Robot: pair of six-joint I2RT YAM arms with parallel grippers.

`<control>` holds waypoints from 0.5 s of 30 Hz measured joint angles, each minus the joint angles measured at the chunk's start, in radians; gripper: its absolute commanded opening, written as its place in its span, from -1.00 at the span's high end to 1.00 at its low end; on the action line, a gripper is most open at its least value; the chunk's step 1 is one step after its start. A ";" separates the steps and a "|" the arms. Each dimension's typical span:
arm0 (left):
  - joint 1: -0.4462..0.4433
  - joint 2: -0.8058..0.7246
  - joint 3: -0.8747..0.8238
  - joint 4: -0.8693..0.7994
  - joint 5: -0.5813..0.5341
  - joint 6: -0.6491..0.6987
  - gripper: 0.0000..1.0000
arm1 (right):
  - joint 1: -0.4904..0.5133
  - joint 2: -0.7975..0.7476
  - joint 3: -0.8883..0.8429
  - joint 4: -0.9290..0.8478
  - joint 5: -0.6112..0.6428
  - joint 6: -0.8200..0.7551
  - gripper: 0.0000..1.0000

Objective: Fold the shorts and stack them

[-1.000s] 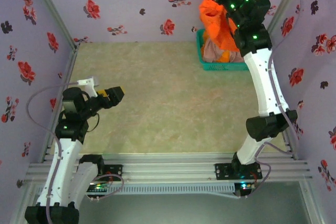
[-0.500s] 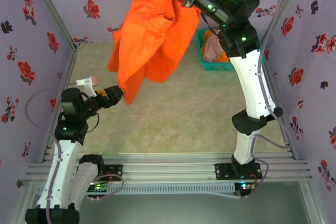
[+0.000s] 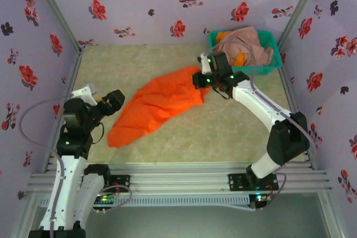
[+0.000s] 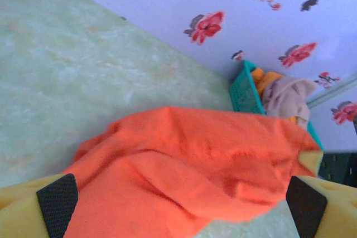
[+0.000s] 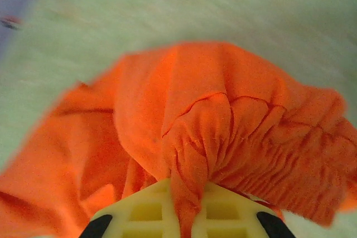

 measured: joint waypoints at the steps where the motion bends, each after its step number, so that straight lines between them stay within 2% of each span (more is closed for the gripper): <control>1: 0.000 0.005 -0.004 -0.006 -0.016 -0.010 -0.98 | -0.015 -0.011 -0.025 -0.015 0.037 0.002 0.17; 4: 0.000 0.024 -0.010 -0.047 -0.072 -0.051 -0.98 | -0.058 -0.034 -0.051 -0.056 0.144 -0.006 -0.29; 7: 0.000 0.047 -0.011 -0.097 -0.127 -0.100 -0.98 | -0.075 -0.090 -0.076 -0.053 0.199 -0.001 -0.53; 15: -0.028 0.084 -0.051 -0.234 -0.257 -0.206 -0.98 | -0.032 -0.305 -0.195 -0.022 0.210 0.043 -0.62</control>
